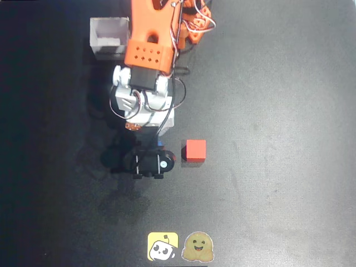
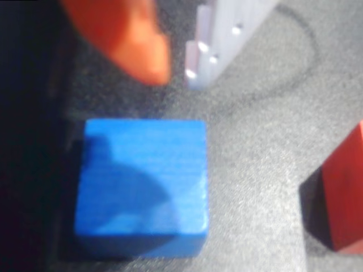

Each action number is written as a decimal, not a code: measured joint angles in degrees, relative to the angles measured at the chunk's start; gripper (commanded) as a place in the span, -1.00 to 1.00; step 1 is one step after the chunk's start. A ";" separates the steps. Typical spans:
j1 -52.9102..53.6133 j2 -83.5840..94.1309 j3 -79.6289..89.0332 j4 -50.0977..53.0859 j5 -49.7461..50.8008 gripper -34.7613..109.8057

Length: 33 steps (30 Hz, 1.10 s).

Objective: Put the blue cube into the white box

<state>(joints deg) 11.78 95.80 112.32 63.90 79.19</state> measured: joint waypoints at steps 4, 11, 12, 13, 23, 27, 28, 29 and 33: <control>0.00 0.00 0.00 -0.09 0.88 -0.36; -0.97 0.00 0.53 -0.09 1.58 -0.28; -1.32 0.00 0.70 -0.35 1.85 -0.28; -1.49 0.00 0.88 -0.62 2.11 -0.28; -3.52 -1.05 1.05 -4.48 3.43 -0.22; -3.43 -2.55 1.05 -6.33 3.60 -0.22; -3.43 -3.16 1.05 -6.94 3.78 -0.22; -3.43 -3.78 1.05 -7.29 3.87 -0.22; -3.43 -5.19 1.05 -8.96 4.22 -0.23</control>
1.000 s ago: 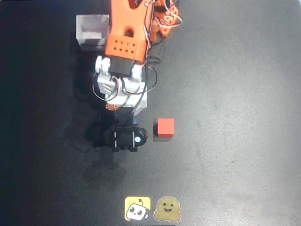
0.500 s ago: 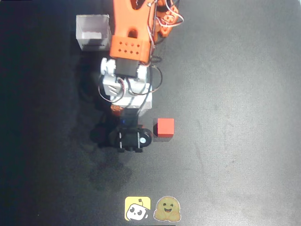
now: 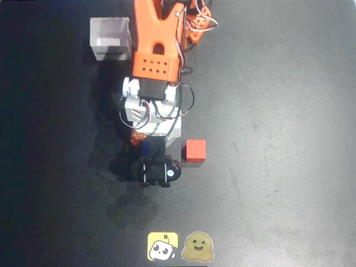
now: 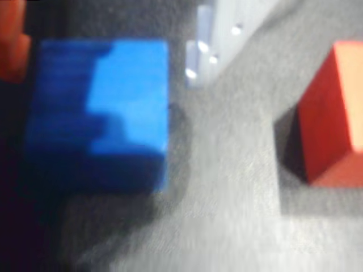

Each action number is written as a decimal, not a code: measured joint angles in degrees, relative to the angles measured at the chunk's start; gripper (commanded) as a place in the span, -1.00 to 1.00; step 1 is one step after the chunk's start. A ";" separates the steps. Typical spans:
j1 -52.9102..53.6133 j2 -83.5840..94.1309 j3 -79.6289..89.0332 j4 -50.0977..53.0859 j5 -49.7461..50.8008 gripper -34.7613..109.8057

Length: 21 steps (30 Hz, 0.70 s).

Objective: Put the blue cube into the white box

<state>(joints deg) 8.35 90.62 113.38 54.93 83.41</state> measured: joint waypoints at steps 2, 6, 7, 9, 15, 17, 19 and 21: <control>0.00 -0.62 0.00 -0.44 0.35 -0.24; 0.00 -1.23 0.00 -1.23 0.79 -0.25; 0.00 -1.49 0.00 -1.58 0.88 -0.25; 0.00 -1.76 0.00 -2.20 0.88 -0.28; 0.00 -2.99 0.00 -3.52 1.23 -0.44; 0.00 -3.16 0.00 -3.96 1.41 -0.51; 0.09 -3.52 0.00 -4.31 1.41 -0.52; 0.09 -3.69 -0.09 -4.39 1.41 -0.52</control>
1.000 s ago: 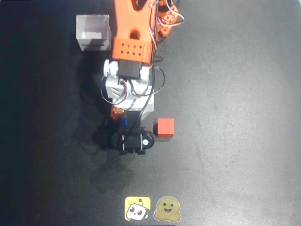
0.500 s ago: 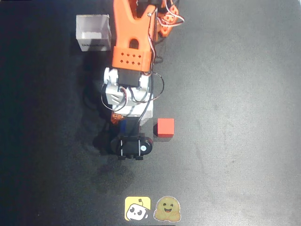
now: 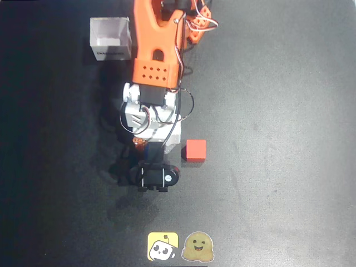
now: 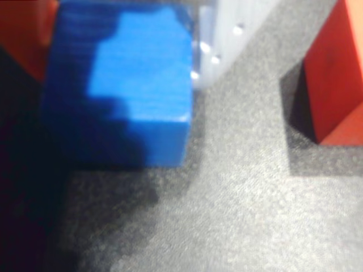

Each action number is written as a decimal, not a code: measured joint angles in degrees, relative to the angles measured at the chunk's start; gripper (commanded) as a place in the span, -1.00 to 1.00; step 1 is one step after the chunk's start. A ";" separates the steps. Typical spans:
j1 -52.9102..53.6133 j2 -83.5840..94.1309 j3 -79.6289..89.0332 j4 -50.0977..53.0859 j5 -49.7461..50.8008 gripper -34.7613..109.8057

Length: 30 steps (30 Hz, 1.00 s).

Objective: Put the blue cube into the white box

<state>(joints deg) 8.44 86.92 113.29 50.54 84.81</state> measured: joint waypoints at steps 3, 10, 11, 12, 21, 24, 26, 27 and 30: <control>0.00 0.00 0.00 -0.09 0.53 -0.52; 0.00 3.78 4.04 -0.09 2.46 -0.52; 0.00 4.57 4.48 0.18 2.99 -0.52; 0.00 5.27 4.57 0.79 3.52 -0.52; 5.10 21.88 6.59 13.71 13.71 -0.52; 9.58 30.06 8.09 19.95 17.23 -0.52; 13.54 35.68 9.14 24.17 18.37 -0.52; 16.08 38.41 9.93 26.10 18.54 -0.52; 24.79 46.49 12.39 31.11 18.54 -0.52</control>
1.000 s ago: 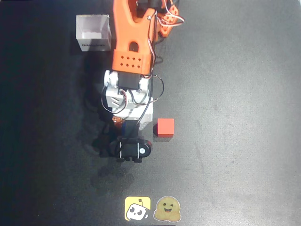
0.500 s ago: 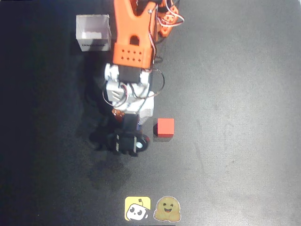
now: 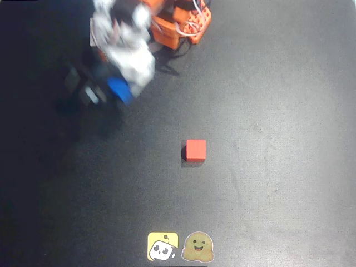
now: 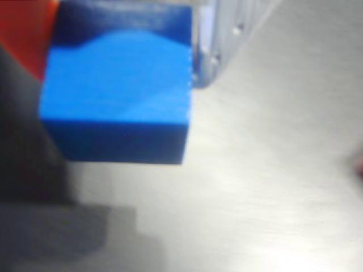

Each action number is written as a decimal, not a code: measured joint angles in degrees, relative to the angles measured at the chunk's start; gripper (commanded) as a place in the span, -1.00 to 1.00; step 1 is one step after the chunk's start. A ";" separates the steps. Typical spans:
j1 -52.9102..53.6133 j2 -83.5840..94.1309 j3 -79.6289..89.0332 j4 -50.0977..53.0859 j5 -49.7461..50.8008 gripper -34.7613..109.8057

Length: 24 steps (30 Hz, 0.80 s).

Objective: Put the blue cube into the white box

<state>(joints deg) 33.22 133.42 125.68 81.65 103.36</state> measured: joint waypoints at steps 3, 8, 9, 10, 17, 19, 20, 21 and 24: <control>8.00 6.15 1.23 4.04 -1.41 -0.52; 22.32 10.11 1.41 10.37 -7.82 -0.52; 24.79 10.28 1.49 11.34 -9.40 -0.52; 26.98 10.28 1.58 12.13 -10.81 -0.52; 36.91 10.63 6.42 13.97 -14.77 -0.52; 38.76 10.63 8.09 13.62 -14.68 -0.52; 39.38 10.63 8.96 13.27 -14.59 -0.52; 39.81 10.63 9.76 12.83 -14.77 -0.52; 41.31 10.63 11.51 11.34 -14.85 -0.52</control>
<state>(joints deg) 74.53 144.05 137.20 92.99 88.51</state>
